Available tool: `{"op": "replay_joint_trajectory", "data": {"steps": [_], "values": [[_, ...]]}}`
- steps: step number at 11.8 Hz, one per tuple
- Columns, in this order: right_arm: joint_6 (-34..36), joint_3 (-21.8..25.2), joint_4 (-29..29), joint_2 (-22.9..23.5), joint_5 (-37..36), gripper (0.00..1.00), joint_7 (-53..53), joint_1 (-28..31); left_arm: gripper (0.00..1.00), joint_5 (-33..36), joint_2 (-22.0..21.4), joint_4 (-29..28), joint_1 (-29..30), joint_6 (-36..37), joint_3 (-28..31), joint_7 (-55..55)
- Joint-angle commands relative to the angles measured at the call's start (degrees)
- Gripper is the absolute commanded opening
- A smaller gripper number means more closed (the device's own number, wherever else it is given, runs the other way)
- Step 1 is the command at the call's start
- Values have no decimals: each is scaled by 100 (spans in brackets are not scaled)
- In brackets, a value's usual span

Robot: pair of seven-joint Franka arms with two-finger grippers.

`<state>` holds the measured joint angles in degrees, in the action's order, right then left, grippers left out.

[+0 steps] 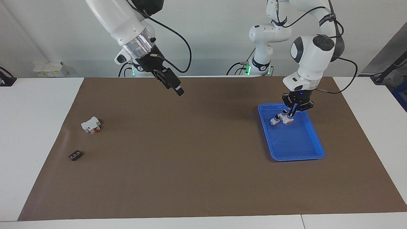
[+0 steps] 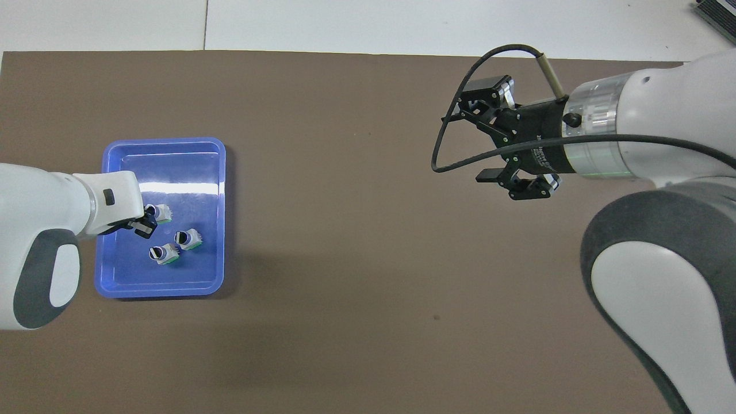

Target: Turn and place switch with both arms

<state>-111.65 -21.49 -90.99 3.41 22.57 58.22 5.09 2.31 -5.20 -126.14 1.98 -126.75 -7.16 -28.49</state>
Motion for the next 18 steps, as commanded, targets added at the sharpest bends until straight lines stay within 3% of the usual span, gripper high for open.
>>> {"op": "replay_joint_trajectory", "data": {"steps": [1,3,5,6,7,9,11,12,14,18], "values": [[309,-66,-112,-121,-165,99,-879,360,0,111,45,-532,100,-620,-40,-235],[642,-48,-147,-147,-278,99,-1529,623,0,111,36,-630,109,-702,-40,-663],[811,161,-130,-183,-1214,99,-2355,625,0,111,36,-631,135,-641,-40,-737],[950,206,-121,-183,-1376,99,-2751,668,74,111,45,-605,153,-658,-40,-702],[1109,259,-103,-183,-1447,99,-3042,677,100,111,54,-561,153,-632,-48,-702],[1311,722,-51,-209,-2033,99,-3429,346,100,111,54,-534,144,-632,-48,-693],[1417,2116,-42,-235,-2230,99,-3930,-750,100,111,28,-333,144,-519,-48,-693],[1444,2453,-42,-244,-2195,99,-4367,-842,100,111,-60,-236,153,-300,-40,-675],[1584,2702,-33,-244,-2221,99,-5265,-808,100,103,-498,-200,266,236,-31,-335],[1962,2642,28,-288,-2221,99,-4996,-843,100,94,-851,-174,294,878,-40,1735]]}}
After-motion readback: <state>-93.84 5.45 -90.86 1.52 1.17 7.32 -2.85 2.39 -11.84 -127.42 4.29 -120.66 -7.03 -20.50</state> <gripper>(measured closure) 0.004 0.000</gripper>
